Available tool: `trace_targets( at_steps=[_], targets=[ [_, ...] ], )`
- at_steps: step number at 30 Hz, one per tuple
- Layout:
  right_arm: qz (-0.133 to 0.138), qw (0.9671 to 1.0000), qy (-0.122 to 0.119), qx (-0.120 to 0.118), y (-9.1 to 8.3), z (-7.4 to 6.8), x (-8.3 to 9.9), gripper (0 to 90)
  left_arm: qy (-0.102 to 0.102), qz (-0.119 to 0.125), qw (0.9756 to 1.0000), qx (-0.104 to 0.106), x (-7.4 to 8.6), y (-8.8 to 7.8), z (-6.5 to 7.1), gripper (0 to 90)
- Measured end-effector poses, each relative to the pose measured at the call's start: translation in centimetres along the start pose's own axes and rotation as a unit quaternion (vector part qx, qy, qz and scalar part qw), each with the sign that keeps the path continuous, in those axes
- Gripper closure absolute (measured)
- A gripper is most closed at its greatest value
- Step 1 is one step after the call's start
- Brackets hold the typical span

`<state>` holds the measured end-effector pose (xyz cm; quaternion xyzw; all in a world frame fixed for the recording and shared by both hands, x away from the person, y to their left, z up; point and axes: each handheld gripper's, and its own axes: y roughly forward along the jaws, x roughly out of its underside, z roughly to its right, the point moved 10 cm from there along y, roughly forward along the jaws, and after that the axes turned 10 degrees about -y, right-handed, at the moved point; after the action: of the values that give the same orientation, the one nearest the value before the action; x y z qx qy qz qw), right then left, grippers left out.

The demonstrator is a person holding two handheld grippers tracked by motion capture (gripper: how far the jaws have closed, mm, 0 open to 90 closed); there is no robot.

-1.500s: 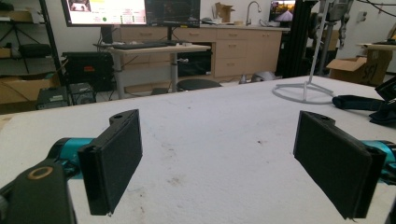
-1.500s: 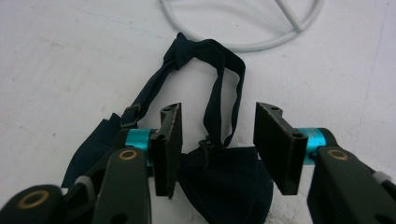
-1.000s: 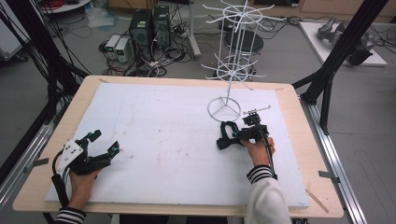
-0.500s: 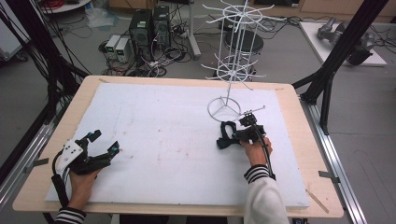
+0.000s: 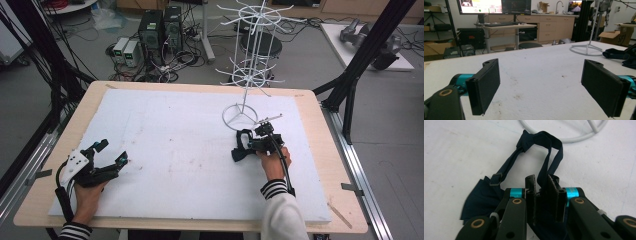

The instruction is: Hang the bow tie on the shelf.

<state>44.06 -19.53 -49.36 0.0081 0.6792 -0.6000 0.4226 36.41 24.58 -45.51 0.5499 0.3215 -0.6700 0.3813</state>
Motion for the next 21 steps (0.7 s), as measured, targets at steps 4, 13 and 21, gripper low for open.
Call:
trace_targets(
  at_steps=[4, 13, 21],
  targets=[
    [0.015, 0.9998, -0.01, 0.005, -0.8, -0.3, -0.4, 78.1, 0.001, 0.0, 1.0, 0.0, 0.0, 0.0, 0.0, 15.9],
    [0.04, 0.999, -0.017, 0.01, -2.1, -0.6, -0.9, 78.1, 0.0, 0.0, 1.0, 0.0, 0.0, 0.0, 0.0, 15.9],
    [0.068, 0.9973, -0.024, 0.014, -3.9, -1.2, -1.2, 78.1, 0.001, 0.0, 1.0, 0.0, 0.0, 0.0, 0.0, 15.9]
  ],
)
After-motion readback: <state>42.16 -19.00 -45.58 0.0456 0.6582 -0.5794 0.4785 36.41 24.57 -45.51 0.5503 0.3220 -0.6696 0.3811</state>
